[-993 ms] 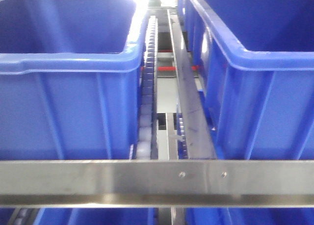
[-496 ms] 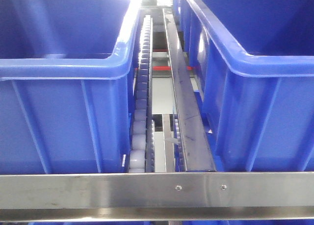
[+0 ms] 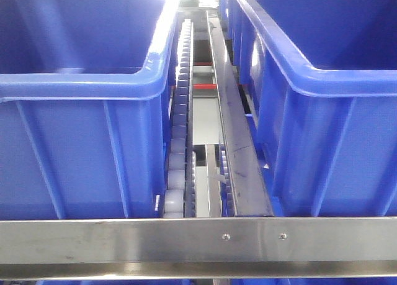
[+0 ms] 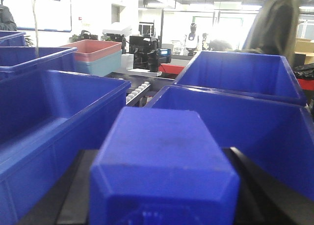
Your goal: Pick and sort blue part to right shelf
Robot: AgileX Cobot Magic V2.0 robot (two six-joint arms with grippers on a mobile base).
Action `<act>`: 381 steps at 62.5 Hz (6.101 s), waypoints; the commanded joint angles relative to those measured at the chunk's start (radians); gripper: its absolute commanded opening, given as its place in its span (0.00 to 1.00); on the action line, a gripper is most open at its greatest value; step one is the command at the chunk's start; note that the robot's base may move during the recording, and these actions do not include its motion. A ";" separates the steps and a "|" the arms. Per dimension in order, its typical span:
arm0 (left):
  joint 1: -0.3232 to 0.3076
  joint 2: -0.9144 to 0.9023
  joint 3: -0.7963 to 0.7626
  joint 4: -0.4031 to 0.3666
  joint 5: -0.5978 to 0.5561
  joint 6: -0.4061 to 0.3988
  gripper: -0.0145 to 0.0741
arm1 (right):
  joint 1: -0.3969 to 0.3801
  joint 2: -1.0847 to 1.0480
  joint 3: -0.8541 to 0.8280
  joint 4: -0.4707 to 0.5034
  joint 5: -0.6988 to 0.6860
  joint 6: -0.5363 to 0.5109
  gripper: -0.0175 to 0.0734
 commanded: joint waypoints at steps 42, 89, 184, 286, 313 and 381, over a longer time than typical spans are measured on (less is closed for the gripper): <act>-0.005 1.012 -0.476 -0.096 -0.177 -0.002 0.47 | -0.002 -0.009 -0.033 -0.027 -0.083 -0.005 0.40; 0.062 1.686 -0.695 -0.247 -0.173 -0.009 0.47 | -0.002 -0.009 -0.033 -0.027 -0.082 -0.005 0.40; 0.066 0.792 -0.337 -0.186 -0.176 0.002 0.30 | -0.002 0.094 -0.041 -0.026 -0.024 0.008 0.40; 0.066 0.226 -0.148 -0.143 -0.124 0.002 0.30 | -0.543 1.620 -0.777 0.587 0.115 -0.510 0.40; 0.066 0.226 -0.148 -0.143 -0.124 0.002 0.30 | -0.543 1.690 -0.777 0.533 0.063 -0.510 0.50; 0.066 0.226 -0.148 -0.138 -0.097 0.002 0.30 | -0.543 0.984 -0.449 0.538 0.103 -0.510 0.23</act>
